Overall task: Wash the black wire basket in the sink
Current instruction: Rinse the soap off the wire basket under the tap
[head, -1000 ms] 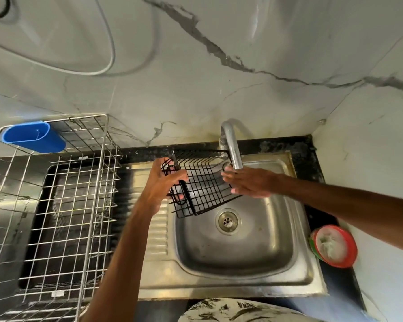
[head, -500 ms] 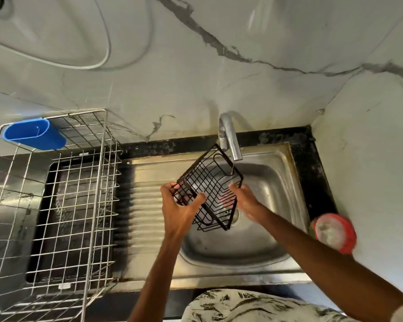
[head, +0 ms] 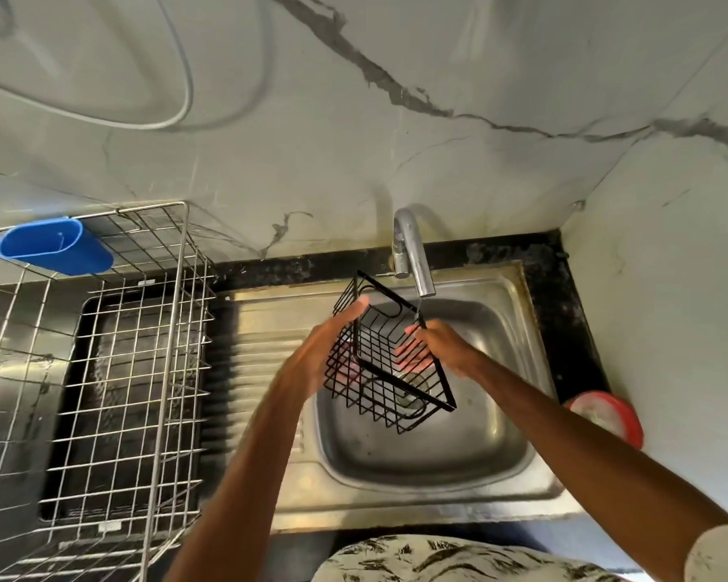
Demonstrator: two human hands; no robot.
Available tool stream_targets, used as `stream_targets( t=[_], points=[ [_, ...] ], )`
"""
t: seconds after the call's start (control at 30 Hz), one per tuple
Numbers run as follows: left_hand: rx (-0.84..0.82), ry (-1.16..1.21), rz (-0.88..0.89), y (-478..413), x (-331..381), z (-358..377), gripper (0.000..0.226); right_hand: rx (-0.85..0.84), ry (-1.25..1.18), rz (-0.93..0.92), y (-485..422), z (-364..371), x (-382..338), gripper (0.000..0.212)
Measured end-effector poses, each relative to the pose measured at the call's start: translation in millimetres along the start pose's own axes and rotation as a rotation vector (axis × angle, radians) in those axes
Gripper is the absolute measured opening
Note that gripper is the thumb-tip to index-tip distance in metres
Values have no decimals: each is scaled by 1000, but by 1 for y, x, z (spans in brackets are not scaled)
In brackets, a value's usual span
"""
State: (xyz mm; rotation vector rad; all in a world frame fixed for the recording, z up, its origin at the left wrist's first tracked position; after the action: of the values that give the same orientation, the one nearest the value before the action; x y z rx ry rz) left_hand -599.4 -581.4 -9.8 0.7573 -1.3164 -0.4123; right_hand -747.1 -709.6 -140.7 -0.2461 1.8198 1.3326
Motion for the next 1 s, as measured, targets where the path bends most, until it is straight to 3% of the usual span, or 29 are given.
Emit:
stream_targets(
  t=[0.07, 0.17, 0.2, 0.3, 0.33, 0.43, 0.53, 0.67, 0.83, 0.9, 1.0],
  points=[
    [22, -63, 12, -15, 1, -7, 38, -40, 17, -29, 7, 2, -15, 34],
    [23, -44, -21, -30, -3, -9, 22, 15, 232, -71, 5, -10, -25, 34],
    [39, -49, -48, -31, -4, -9, 27, 78, 335, -105, 4, -17, -28, 33],
    [154, -27, -181, -36, -12, -6, 79, 327, 567, -299, 15, -36, -51, 26],
    [191, -28, -172, -40, -12, -6, 89, 318, 651, -365, 18, -35, -61, 28],
    [232, -106, -137, -44, -7, -10, 88, 3, 968, -500, 16, -11, -81, 40],
    [188, -168, -133, -45, 1, -5, 82, -199, 1261, -417, 1, -9, -71, 54],
    [190, -164, -99, -43, 17, -1, 56, -207, 1443, -397, -2, -14, -63, 63],
    [144, -242, -129, -57, 9, 7, 36, -294, 1587, -571, 45, 4, -37, 74],
    [134, -341, -141, -55, 8, 11, 54, -355, 1606, -561, 41, -4, -29, 65],
    [130, -410, -121, -55, 6, 14, 75, -303, 1598, -480, 21, -22, -38, 65]
  ],
)
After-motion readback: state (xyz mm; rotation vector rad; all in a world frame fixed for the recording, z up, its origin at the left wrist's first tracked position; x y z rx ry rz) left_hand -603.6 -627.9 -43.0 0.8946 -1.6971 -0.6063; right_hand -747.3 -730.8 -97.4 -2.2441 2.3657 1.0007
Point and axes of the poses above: each hand's wrist, its own y-axis away from the middle knuckle, its own z-axis out of the palm, x = y × z, the point moved 8 cm from there along -y, towards the middle knuckle, and after that the axes turned 5 degrees about -x, right-handed, at the moved point
